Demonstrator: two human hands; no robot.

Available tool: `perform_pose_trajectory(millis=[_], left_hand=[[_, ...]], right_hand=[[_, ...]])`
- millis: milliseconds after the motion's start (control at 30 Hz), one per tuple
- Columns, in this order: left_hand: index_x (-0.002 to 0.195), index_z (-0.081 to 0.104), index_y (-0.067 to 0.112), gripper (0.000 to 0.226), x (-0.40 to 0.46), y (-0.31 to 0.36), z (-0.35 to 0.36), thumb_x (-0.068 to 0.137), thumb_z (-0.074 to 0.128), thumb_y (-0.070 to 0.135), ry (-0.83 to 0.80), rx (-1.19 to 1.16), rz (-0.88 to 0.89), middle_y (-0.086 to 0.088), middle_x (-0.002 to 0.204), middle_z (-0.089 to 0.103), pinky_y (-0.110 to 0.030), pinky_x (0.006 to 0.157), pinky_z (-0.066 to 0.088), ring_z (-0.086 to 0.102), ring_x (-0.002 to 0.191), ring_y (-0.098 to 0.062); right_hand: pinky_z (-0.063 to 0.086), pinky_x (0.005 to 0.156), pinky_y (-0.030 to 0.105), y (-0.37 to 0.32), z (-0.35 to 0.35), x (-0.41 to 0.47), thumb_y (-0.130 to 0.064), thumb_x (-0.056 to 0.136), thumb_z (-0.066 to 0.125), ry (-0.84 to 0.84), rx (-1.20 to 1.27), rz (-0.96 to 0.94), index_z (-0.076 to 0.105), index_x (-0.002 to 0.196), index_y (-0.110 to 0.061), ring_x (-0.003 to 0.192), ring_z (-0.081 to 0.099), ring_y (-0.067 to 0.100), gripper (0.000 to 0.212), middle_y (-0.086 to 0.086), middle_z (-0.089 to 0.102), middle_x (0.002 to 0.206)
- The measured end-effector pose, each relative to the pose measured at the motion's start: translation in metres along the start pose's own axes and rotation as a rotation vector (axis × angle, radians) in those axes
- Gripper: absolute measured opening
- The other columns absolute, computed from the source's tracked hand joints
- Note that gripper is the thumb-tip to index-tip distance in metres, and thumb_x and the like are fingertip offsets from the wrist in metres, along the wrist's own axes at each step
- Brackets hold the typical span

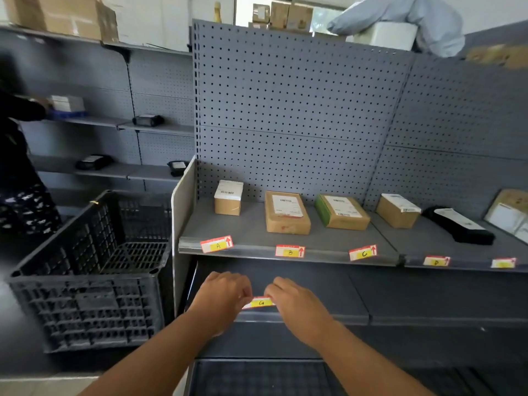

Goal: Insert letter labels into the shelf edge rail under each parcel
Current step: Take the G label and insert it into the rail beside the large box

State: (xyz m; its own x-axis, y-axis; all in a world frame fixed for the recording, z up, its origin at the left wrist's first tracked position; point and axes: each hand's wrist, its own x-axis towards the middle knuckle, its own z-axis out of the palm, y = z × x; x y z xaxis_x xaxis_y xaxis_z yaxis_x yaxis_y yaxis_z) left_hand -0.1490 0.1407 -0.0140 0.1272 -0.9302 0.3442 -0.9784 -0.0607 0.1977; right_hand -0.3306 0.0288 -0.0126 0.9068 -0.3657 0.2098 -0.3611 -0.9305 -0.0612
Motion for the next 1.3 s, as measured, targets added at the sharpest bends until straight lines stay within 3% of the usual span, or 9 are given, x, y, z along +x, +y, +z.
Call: perform_pose_trajectory(millis=[200, 333, 400, 633, 800, 900, 1100, 1300], left_hand=[[0.084, 0.059, 0.036, 0.012, 0.014, 0.038, 0.012, 0.088, 0.066, 0.045, 0.021, 0.079, -0.017, 0.02, 0.077, 0.057, -0.025, 0.076, 0.042, 0.054, 0.074, -0.003], [0.072, 0.053, 0.038, 0.028, 0.038, 0.077, 0.02, 0.072, 0.081, 0.041, 0.029, 0.117, 0.016, 0.021, 0.064, 0.053, -0.024, 0.06, 0.038, 0.053, 0.061, -0.002], [0.071, 0.052, 0.038, 0.029, 0.052, 0.101, 0.024, 0.071, 0.081, 0.04, 0.045, 0.114, 0.034, 0.02, 0.064, 0.056, -0.025, 0.058, 0.038, 0.055, 0.061, -0.004], [0.074, 0.058, 0.034, 0.023, 0.108, 0.206, 0.06, 0.077, 0.08, 0.033, 0.072, 0.014, 0.187, 0.016, 0.065, 0.058, -0.03, 0.059, 0.047, 0.054, 0.058, -0.006], [0.071, 0.058, 0.033, 0.017, 0.143, 0.304, 0.096, 0.077, 0.074, 0.034, 0.092, -0.069, 0.315, 0.012, 0.059, 0.058, -0.031, 0.051, 0.045, 0.056, 0.052, -0.012], [0.074, 0.057, 0.035, 0.027, 0.165, 0.36, 0.118, 0.075, 0.084, 0.029, 0.013, -0.117, 0.386, 0.015, 0.062, 0.056, -0.029, 0.056, 0.039, 0.055, 0.054, -0.01], [0.085, 0.059, 0.035, 0.013, 0.208, 0.447, 0.141, 0.087, 0.071, 0.031, -0.061, -0.275, 0.501, 0.018, 0.076, 0.057, -0.031, 0.069, 0.043, 0.054, 0.068, -0.006], [0.091, 0.059, 0.035, 0.004, 0.249, 0.497, 0.172, 0.093, 0.062, 0.035, -0.107, -0.281, 0.573, 0.016, 0.084, 0.06, -0.03, 0.08, 0.042, 0.053, 0.076, -0.005]], right_hand=[[0.05, 0.072, 0.044, 0.03, -0.025, -0.026, 0.018, 0.076, 0.06, 0.015, -0.004, -0.049, 0.053, 0.106, -0.013, 0.097, 0.052, 0.027, 0.043, 0.008, 0.052, 0.108], [0.041, 0.064, 0.037, 0.069, -0.043, -0.053, 0.021, 0.072, 0.063, 0.048, -0.047, -0.066, 0.053, 0.107, -0.009, 0.097, 0.052, 0.03, 0.046, 0.011, 0.052, 0.108], [0.041, 0.064, 0.037, 0.092, -0.051, -0.07, 0.019, 0.071, 0.067, 0.071, -0.064, -0.062, 0.053, 0.107, -0.008, 0.097, 0.053, 0.03, 0.048, 0.012, 0.052, 0.108], [0.044, 0.067, 0.043, 0.177, -0.076, -0.152, 0.021, 0.066, 0.066, 0.108, -0.055, 0.089, 0.053, 0.106, -0.007, 0.094, 0.052, 0.034, 0.051, 0.014, 0.051, 0.105], [0.039, 0.067, 0.044, 0.236, -0.096, -0.235, 0.019, 0.063, 0.069, 0.098, -0.134, 0.242, 0.054, 0.107, -0.005, 0.093, 0.053, 0.038, 0.053, 0.017, 0.051, 0.105], [0.039, 0.068, 0.046, 0.27, -0.111, -0.283, 0.017, 0.067, 0.067, 0.101, -0.175, 0.33, 0.054, 0.107, -0.007, 0.095, 0.052, 0.038, 0.048, 0.016, 0.052, 0.106], [0.044, 0.079, 0.044, 0.32, -0.13, -0.353, 0.009, 0.075, 0.067, 0.104, -0.221, 0.542, 0.053, 0.115, -0.014, 0.102, 0.053, 0.03, 0.048, 0.008, 0.052, 0.111], [0.041, 0.076, 0.037, 0.371, -0.128, -0.384, 0.005, 0.073, 0.072, 0.036, -0.297, 0.641, 0.047, 0.113, -0.019, 0.099, 0.053, 0.025, 0.053, 0.002, 0.049, 0.11]])
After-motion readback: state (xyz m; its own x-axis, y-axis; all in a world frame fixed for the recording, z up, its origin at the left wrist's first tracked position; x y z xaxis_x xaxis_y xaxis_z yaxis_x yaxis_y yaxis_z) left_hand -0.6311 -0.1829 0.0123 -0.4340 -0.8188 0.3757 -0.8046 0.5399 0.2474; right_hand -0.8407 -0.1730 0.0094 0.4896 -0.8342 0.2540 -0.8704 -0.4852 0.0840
